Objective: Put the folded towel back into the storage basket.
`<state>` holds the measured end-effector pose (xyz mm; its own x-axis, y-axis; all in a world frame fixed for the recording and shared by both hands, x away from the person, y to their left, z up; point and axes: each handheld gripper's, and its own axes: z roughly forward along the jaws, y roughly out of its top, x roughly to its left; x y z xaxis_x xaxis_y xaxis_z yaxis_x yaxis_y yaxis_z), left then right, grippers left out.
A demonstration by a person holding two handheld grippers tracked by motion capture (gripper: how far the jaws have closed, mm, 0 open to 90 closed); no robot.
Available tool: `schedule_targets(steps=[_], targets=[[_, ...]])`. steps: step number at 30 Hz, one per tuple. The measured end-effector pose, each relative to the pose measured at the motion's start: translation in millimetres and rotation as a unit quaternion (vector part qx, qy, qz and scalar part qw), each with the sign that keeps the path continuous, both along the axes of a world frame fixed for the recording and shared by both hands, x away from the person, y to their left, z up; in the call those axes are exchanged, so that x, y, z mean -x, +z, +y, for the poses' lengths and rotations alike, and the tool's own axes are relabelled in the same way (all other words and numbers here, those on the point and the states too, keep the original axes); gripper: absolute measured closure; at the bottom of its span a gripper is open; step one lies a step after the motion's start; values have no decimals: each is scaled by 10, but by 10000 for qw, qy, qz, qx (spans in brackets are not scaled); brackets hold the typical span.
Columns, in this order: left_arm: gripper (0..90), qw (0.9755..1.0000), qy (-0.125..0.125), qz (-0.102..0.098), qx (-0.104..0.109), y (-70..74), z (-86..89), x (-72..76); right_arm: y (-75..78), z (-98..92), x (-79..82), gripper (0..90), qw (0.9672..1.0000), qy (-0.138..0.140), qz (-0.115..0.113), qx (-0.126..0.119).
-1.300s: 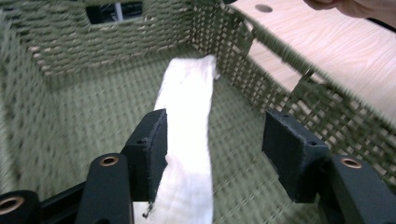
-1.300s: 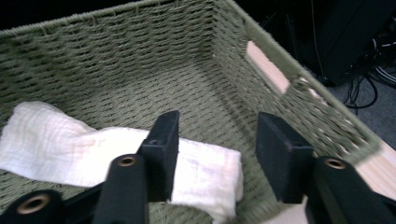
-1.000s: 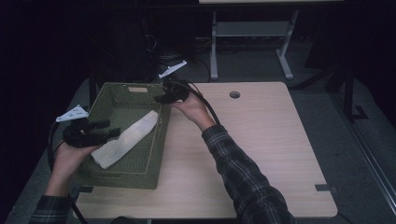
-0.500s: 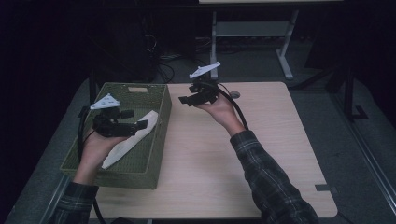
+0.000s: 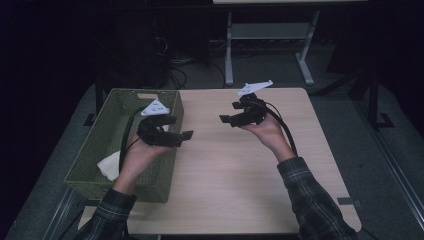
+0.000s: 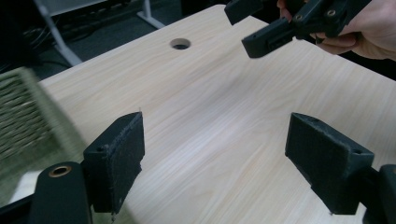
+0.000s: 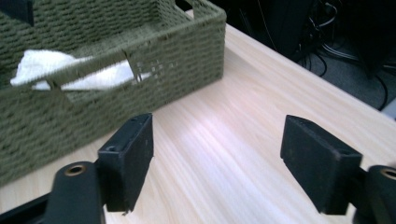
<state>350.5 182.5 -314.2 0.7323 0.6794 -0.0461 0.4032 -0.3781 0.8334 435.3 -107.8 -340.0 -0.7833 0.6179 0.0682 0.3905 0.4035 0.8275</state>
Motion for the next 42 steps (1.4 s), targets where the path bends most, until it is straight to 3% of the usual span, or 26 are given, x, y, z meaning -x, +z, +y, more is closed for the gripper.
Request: schedule_targets(steps=[4,11,19,27,34,42], targets=[[193,9998,-180,11,73,-90,-213,23,-124,-203,121,218,9999,-109,55,-12],[195,9990,-389,-43,-217,-301,-552,140,-328,-525,332,190,9994,-311,101,72],[194,9981,-534,16,-307,-615,-773,288,-554,-854,607,173,9986,-502,157,24],[194,9961,-720,205,-464,-937,-874,366,-846,-1167,934,167,9968,-748,267,29],[190,9936,-798,429,-682,-1223,-882,419,-1010,-1424,1207,159,9943,-993,345,160],[174,9910,-765,558,-951,-1419,-838,444,-1208,-1633,1449,142,9897,-1267,537,390]])
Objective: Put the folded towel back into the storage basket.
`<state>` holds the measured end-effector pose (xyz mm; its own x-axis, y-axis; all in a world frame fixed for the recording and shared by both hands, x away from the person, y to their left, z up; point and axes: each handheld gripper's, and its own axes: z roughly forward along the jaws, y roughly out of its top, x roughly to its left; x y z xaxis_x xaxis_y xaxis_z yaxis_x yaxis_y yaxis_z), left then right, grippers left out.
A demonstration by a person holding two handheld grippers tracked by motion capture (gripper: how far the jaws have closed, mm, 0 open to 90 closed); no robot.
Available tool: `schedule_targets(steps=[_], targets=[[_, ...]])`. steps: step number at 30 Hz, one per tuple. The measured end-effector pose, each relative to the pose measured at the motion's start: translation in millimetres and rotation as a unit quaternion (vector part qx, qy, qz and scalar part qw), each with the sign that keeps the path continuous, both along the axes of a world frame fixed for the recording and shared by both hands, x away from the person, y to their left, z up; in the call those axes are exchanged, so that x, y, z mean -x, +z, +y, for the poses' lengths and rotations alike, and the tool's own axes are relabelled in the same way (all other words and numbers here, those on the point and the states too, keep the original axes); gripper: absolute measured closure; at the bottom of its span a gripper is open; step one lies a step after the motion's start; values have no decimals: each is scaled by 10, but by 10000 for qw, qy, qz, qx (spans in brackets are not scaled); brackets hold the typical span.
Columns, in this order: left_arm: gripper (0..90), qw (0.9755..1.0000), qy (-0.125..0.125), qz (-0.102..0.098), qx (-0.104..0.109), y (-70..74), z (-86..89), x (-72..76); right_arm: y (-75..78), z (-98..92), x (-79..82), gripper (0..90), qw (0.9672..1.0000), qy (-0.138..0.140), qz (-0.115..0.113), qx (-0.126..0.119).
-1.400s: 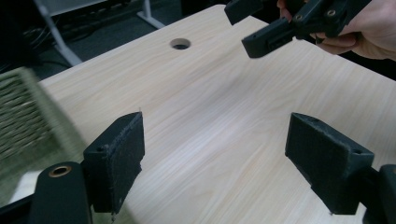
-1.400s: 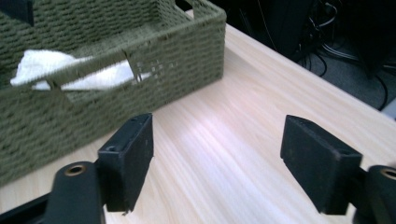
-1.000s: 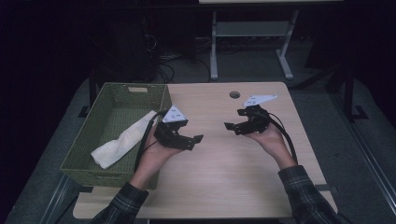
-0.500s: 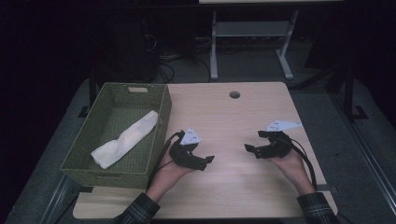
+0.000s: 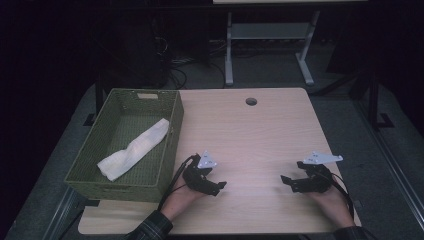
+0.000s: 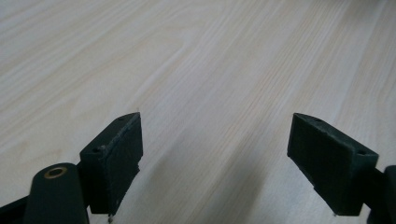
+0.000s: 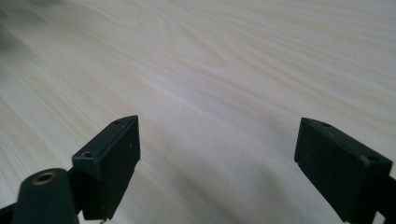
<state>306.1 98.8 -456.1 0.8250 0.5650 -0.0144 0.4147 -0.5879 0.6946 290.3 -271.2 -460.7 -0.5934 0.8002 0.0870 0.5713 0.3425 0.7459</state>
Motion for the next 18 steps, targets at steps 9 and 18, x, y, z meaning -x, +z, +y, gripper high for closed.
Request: schedule_targets(steps=[9,18], targets=[[153,9998,42,5,-215,-109,1,-25,-190,-118,154,128,9991,-265,125,295],[124,9998,-135,-143,75,-215,51,-32,-212,-126,187,122,9990,-251,0,361]])
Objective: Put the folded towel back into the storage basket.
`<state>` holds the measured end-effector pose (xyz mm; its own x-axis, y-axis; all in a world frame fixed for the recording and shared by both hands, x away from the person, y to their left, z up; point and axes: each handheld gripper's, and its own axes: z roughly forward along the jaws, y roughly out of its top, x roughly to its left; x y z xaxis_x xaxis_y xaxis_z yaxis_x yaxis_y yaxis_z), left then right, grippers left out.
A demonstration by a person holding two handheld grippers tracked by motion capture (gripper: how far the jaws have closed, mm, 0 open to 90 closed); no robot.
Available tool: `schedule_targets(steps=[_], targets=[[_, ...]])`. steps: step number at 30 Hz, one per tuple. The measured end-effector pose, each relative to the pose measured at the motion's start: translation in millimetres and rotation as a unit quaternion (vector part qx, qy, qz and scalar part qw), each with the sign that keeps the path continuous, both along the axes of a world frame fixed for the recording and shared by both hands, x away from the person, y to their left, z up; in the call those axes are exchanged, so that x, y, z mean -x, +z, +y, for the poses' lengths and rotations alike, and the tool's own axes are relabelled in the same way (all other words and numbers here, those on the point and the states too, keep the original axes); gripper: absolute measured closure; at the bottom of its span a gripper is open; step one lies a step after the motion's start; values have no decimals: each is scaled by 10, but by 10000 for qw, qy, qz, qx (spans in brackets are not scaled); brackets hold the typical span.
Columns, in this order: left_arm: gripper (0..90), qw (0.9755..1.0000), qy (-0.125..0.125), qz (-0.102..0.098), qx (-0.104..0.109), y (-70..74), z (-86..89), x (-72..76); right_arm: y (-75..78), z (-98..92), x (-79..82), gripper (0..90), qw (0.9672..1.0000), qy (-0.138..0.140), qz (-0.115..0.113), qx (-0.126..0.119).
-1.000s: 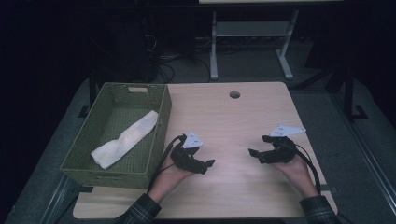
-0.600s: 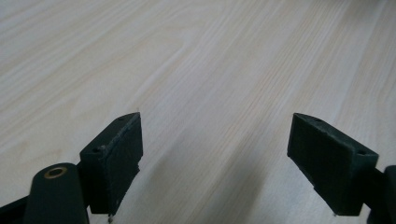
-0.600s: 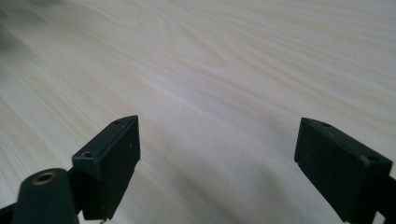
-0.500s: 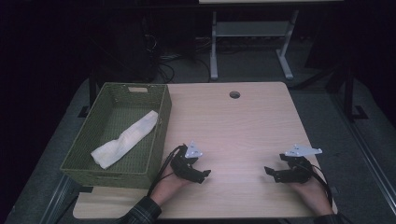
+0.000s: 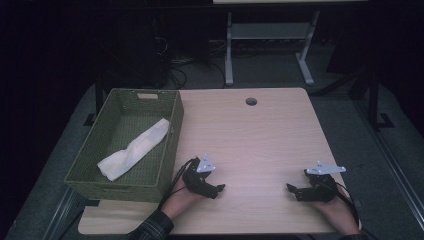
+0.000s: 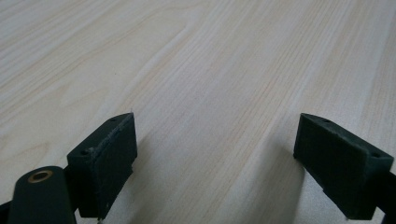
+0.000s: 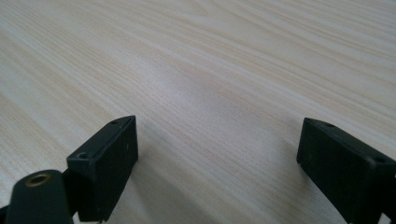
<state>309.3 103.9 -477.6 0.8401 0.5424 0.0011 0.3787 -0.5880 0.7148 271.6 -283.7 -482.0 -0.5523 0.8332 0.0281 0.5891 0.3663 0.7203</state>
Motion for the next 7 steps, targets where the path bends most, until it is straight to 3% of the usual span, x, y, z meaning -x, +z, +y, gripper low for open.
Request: schedule_targets(steps=[7], targets=[[123,10000,24,3,-1,0,1,3,-2,0,-5,110,10000,-28,-1,0]])
